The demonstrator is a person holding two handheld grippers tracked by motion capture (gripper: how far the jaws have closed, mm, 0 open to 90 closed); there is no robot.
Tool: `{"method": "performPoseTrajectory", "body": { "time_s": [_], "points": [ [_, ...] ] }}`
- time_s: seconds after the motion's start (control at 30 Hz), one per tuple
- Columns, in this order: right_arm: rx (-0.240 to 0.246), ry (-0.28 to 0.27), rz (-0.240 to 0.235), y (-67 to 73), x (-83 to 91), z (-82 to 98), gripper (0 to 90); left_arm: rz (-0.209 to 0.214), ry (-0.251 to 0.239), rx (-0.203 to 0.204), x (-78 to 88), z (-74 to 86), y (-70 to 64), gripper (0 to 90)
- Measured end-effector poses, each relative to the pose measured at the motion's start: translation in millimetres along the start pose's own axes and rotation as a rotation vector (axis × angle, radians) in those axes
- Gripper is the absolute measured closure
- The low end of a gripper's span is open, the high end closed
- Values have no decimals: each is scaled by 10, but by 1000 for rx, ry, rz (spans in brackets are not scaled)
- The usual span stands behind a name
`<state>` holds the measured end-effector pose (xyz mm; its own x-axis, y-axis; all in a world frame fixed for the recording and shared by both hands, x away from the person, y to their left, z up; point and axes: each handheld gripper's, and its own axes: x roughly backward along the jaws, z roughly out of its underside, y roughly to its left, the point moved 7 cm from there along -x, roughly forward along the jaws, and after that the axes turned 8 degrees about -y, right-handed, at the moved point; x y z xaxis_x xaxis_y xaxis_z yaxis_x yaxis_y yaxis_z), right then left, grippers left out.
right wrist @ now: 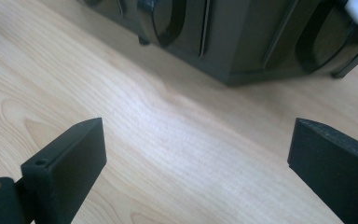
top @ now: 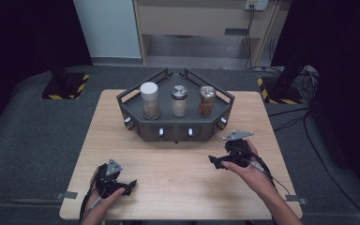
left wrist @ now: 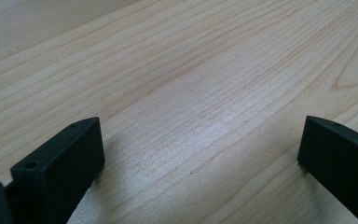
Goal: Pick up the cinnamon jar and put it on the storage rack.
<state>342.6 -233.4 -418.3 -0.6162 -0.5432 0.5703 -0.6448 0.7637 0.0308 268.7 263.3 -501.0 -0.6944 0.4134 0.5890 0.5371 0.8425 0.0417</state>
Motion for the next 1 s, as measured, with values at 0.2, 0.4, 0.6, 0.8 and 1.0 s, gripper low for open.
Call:
{"method": "performPoseTrajectory", "body": {
  "time_s": [0.2,0.4,0.6,0.8,1.0],
  "points": [
    [-29,29,-4,1,-151,211,44,0,0,0,0,0,0,0],
    [-40,59,-3,14,-280,376,45,0,0,0,0,0,0,0],
    [-43,84,-10,42,-366,514,47,0,0,0,0,0,0,0],
    [-20,68,-1,113,-429,691,28,0,0,0,0,0,0,0],
    [14,-20,29,200,-413,876,5,0,0,0,0,0,0,0]
  ]
}}
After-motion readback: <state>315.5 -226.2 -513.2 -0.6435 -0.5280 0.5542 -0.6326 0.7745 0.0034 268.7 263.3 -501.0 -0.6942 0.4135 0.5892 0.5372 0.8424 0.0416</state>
